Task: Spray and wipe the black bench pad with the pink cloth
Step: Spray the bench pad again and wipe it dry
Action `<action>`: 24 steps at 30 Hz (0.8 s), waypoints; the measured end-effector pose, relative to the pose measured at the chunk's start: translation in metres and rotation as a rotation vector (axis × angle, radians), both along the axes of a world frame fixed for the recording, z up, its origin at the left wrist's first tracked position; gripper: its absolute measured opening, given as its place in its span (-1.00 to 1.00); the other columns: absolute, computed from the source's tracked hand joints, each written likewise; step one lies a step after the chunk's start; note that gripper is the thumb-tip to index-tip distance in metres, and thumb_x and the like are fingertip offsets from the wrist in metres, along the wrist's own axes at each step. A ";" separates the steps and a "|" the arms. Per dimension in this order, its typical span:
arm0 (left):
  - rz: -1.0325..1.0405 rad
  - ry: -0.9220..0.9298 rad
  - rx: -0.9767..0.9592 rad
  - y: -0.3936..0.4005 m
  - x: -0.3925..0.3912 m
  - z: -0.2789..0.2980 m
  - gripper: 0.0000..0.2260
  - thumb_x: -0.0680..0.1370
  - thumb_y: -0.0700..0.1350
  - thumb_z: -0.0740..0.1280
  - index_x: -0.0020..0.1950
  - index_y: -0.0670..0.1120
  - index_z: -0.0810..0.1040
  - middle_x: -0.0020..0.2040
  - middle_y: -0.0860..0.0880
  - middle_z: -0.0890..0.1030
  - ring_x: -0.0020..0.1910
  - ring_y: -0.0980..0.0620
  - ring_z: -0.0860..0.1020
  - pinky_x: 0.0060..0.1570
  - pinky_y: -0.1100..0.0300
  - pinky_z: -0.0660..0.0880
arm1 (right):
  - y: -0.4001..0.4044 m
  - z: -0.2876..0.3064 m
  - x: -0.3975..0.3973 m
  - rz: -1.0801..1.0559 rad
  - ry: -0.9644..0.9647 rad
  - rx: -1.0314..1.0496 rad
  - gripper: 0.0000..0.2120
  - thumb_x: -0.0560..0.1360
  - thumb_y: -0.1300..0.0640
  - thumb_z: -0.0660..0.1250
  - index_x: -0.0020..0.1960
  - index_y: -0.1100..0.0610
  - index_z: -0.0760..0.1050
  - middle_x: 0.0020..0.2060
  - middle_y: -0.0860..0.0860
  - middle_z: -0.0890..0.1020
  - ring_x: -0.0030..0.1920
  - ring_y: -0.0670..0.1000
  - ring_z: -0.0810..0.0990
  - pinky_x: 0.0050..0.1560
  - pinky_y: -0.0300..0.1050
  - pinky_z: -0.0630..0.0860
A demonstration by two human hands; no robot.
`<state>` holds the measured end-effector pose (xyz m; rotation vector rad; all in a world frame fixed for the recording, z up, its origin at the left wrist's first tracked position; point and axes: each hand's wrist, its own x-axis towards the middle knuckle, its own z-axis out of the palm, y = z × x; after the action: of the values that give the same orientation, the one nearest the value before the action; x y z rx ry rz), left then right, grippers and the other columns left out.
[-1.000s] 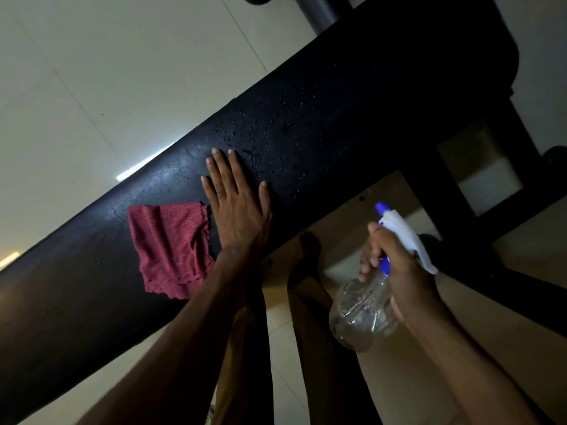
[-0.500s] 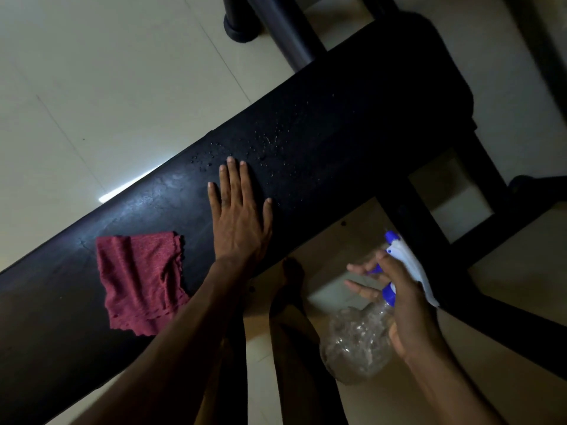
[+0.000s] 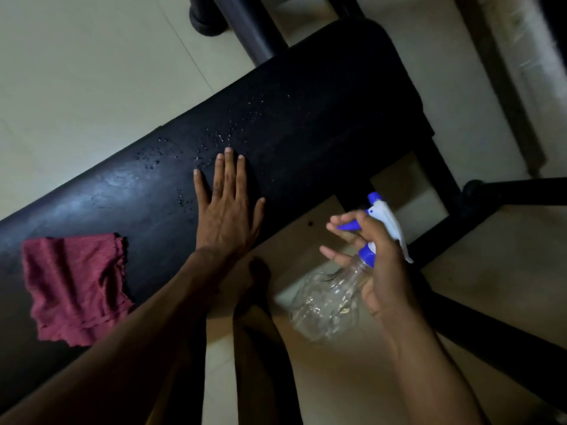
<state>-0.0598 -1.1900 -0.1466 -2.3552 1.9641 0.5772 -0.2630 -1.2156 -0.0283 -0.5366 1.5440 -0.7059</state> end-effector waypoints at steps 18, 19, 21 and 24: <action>-0.103 0.017 -0.102 -0.025 -0.013 -0.007 -0.37 0.68 0.14 -0.06 0.65 -0.19 -0.07 0.66 -0.15 -0.08 0.64 -0.10 -0.09 0.54 -0.33 -0.13 | -0.041 -0.020 0.002 0.217 -0.049 -0.093 -0.84 0.50 0.07 0.35 -0.22 0.08 0.60 -0.29 0.06 0.61 -0.11 0.04 0.64 0.00 0.16 0.67; -0.101 0.019 -0.102 -0.025 -0.013 -0.007 -0.37 0.69 0.14 -0.06 0.65 -0.19 -0.07 0.66 -0.15 -0.08 0.64 -0.09 -0.10 0.54 -0.33 -0.12 | -0.042 -0.021 0.003 0.226 -0.045 -0.092 -0.80 0.50 0.09 0.34 -0.29 0.08 0.58 -0.33 0.08 0.57 -0.16 0.06 0.62 -0.02 0.15 0.67; -0.098 0.022 -0.102 -0.024 -0.013 -0.007 -0.37 0.69 0.14 -0.06 0.65 -0.18 -0.08 0.66 -0.14 -0.10 0.64 -0.09 -0.11 0.54 -0.32 -0.12 | -0.044 -0.022 0.008 0.189 -0.019 -0.079 -0.68 0.50 0.12 0.34 -0.43 0.08 0.46 -0.45 0.07 0.42 -0.35 0.03 0.48 -0.05 0.13 0.67; -0.099 0.026 -0.101 -0.025 -0.013 -0.007 -0.37 0.69 0.15 -0.07 0.65 -0.17 -0.08 0.66 -0.13 -0.10 0.64 -0.08 -0.11 0.55 -0.31 -0.14 | -0.046 -0.020 0.013 0.122 -0.031 -0.052 -0.69 0.61 0.20 0.30 -0.31 0.12 0.51 -0.41 0.04 0.48 -0.28 0.02 0.54 0.00 0.16 0.67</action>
<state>-0.0723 -1.2147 -0.1532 -2.3007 2.1554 0.5186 -0.2501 -1.2612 -0.0485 -0.6504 1.4548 -0.6595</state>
